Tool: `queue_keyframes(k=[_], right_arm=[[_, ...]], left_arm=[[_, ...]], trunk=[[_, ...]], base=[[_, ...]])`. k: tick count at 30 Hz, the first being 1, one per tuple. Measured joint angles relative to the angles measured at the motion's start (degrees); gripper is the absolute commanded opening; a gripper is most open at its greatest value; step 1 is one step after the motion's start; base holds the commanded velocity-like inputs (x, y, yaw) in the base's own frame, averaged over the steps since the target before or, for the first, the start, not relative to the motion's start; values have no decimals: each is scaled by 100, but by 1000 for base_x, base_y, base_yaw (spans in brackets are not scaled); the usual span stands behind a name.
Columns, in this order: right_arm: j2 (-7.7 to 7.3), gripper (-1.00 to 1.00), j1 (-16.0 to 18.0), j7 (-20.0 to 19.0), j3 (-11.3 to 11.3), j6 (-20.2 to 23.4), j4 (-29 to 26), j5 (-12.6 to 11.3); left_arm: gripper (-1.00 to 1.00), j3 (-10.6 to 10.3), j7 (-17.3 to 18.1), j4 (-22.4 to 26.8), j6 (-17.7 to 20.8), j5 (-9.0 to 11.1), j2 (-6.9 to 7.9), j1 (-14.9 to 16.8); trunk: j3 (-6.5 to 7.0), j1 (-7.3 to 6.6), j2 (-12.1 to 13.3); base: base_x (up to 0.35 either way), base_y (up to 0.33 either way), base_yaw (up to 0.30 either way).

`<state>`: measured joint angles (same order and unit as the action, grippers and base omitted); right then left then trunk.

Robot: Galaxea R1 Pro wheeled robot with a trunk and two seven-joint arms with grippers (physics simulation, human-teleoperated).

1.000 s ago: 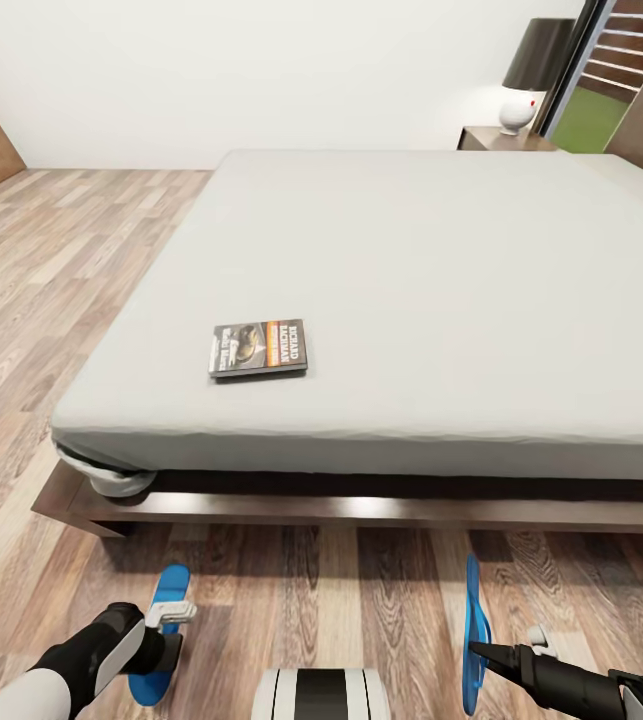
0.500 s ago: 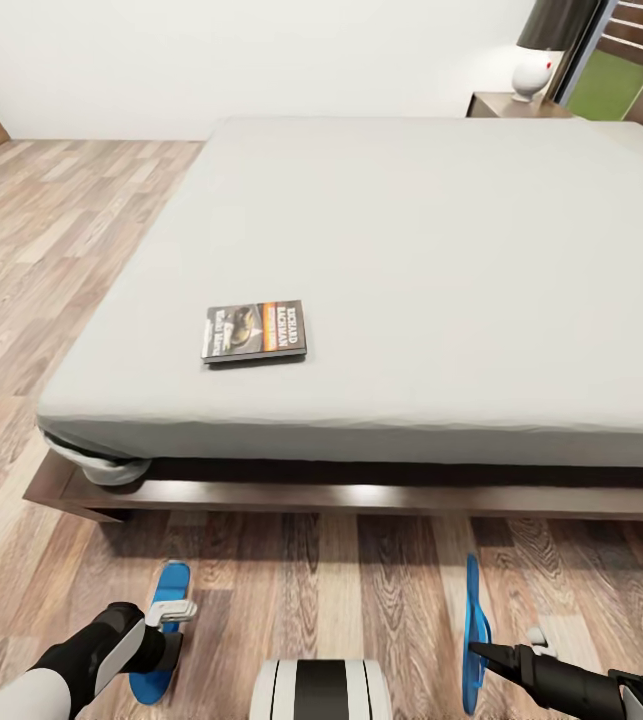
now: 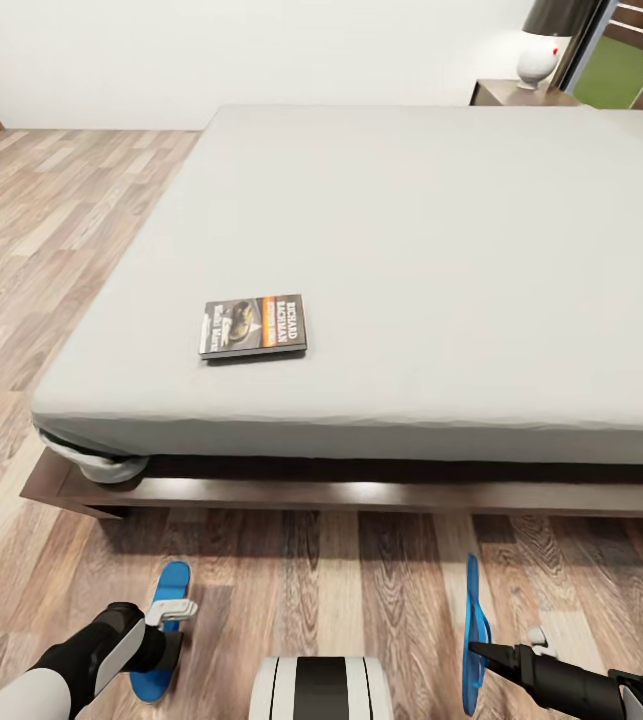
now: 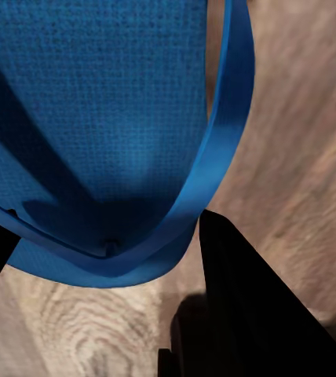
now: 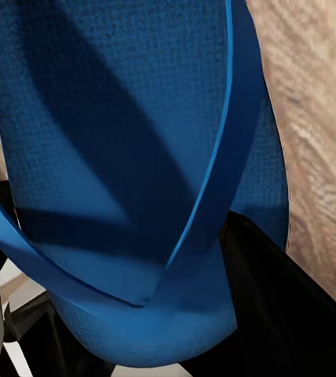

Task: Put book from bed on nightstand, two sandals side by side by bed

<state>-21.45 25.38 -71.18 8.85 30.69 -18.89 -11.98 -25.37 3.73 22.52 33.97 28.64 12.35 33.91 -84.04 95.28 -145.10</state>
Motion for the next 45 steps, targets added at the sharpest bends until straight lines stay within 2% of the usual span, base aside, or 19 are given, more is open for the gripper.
queue_keyframes(k=[26, 31, 45], right_arm=[[0, -100, 0, -4, 0, 0, -1, -1], [0, -100, 0, -2, -1, -1, 0, 2], [0, -100, 1, -2, 0, 1, -1, -1]], left_arm=[[-100, 5, 3, 6, -50, -1, 10, 2], [-100, 4, 2, 7, -50, -1, 9, -1], [-100, 4, 3, 8, -56, -1, 8, 1]], trunk=[[0, 1, 0], [-110, 14, -6], [-111, 14, -7]], base=[[23, 57, 0], [0, 0, 0], [0, 0, 0]])
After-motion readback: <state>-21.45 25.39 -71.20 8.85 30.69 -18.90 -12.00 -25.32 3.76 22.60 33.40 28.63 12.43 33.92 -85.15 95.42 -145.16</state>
